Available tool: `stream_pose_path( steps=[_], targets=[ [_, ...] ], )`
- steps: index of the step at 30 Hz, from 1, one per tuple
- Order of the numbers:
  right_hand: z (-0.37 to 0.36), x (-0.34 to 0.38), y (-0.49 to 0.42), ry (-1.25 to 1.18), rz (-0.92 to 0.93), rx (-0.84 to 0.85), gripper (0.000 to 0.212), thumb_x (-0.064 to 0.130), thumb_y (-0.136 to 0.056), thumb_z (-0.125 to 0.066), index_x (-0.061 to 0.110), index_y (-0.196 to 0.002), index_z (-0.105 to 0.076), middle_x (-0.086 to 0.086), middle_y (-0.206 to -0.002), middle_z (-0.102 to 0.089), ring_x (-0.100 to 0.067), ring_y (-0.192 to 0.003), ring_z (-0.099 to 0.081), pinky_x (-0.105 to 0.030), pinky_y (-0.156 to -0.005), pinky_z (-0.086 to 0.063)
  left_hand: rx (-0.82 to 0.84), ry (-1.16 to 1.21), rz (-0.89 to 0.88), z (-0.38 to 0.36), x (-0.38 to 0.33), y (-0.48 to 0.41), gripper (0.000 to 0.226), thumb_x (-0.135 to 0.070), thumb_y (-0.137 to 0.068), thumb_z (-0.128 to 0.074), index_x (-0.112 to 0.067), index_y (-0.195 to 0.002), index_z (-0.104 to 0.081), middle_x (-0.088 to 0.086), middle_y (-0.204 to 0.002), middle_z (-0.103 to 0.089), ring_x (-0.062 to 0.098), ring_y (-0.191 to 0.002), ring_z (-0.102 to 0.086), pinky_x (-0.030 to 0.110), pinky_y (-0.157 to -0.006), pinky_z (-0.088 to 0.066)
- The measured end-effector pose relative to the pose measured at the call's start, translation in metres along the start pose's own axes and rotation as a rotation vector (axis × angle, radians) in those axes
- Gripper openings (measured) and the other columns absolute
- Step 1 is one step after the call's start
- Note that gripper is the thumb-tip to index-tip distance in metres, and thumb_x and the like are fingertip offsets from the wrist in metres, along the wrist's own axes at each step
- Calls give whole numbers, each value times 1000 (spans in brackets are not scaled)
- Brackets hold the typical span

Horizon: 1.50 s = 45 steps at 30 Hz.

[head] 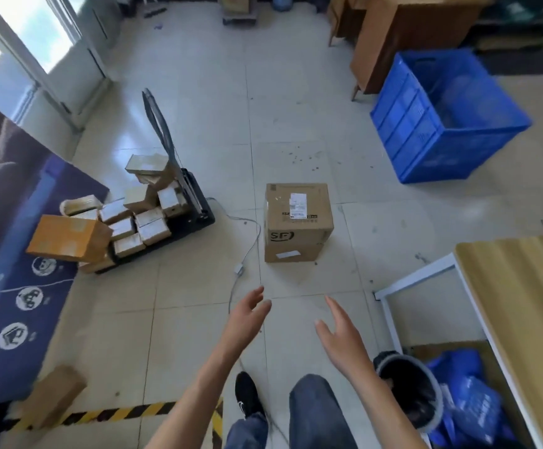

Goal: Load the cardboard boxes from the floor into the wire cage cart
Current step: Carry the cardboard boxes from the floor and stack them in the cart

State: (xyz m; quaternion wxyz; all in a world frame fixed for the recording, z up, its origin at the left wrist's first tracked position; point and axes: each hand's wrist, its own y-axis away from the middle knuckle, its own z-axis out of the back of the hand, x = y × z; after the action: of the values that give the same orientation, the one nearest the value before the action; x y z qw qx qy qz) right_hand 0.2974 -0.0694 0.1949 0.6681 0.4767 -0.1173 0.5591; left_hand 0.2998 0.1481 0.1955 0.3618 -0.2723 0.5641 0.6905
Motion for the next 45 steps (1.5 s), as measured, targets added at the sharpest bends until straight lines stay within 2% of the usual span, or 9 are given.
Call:
stream_pose_path(
  steps=[9,18,23,28,32,36,39,43,45],
  targets=[
    [52,7,-189,-51,-96,52,62,34,-101,-49,26,-158,-25,8,-164,-25,-9,-150,-22,-27,-117,-21,-25,-61,101,-9,-77,-188,51,-21,-100,-55,-14,-149,-46,10,-143,-56,19,-129,-54,30,-105,-40],
    [104,-9,-371,93,-187,153,59,34,-101,-47,32,-157,-27,12,-162,-28,-9,-147,-27,-27,-111,-25,-98,6,231,-40,-87,-379,50,-29,-97,-56,-19,-146,-49,5,-139,-60,15,-122,-58,31,-101,-45],
    [103,-4,-429,104,-267,168,58,34,-100,-47,35,-155,-30,12,-160,-32,-15,-132,-48,-35,-112,-37,-79,45,291,-40,-81,-452,48,-26,-97,-56,-20,-144,-51,2,-138,-61,5,-111,-60,5,-74,-42],
    [80,-6,-498,135,-348,147,57,32,-101,-48,32,-155,-30,9,-160,-32,-12,-145,-31,-31,-112,-28,-41,-20,332,-32,-61,-531,57,-25,-96,-52,-16,-151,-42,8,-148,-51,16,-129,-52,37,-106,-44],
    [64,-12,-537,223,-382,179,58,28,-100,-47,29,-155,-30,2,-161,-29,-16,-147,-28,-33,-111,-27,-70,-63,389,-22,-43,-567,63,-28,-94,-53,-20,-153,-34,6,-146,-50,-9,-105,-54,16,-87,-43],
    [54,-27,-570,259,-405,179,61,28,-99,-49,26,-156,-28,0,-163,-27,-19,-148,-26,-35,-113,-25,-104,-116,440,-11,-27,-595,77,-35,-91,-60,-21,-158,-23,7,-159,-37,24,-142,-40,47,-116,-34],
    [52,-42,-595,247,-423,151,64,30,-99,-52,23,-157,-26,-3,-163,-27,-21,-149,-27,-37,-115,-25,-79,-74,461,-17,-15,-614,84,-37,-90,-66,-20,-158,-19,7,-161,-32,25,-144,-37,47,-116,-34],
    [52,-60,-631,184,-432,75,71,33,-95,-58,19,-157,-26,-4,-160,-32,-22,-146,-31,-42,-118,-29,-3,42,460,-44,4,-625,74,-24,-85,-78,-14,-144,-35,-1,-128,-61,23,-124,-59,37,-98,-51],
    [52,-70,-650,145,-461,69,84,36,-91,-64,17,-159,-18,-6,-161,-29,-23,-147,-30,-42,-119,-29,-11,92,462,-57,18,-629,75,-16,-82,-82,-11,-140,-35,4,-135,-57,19,-123,-58,36,-102,-49]
  ],
)
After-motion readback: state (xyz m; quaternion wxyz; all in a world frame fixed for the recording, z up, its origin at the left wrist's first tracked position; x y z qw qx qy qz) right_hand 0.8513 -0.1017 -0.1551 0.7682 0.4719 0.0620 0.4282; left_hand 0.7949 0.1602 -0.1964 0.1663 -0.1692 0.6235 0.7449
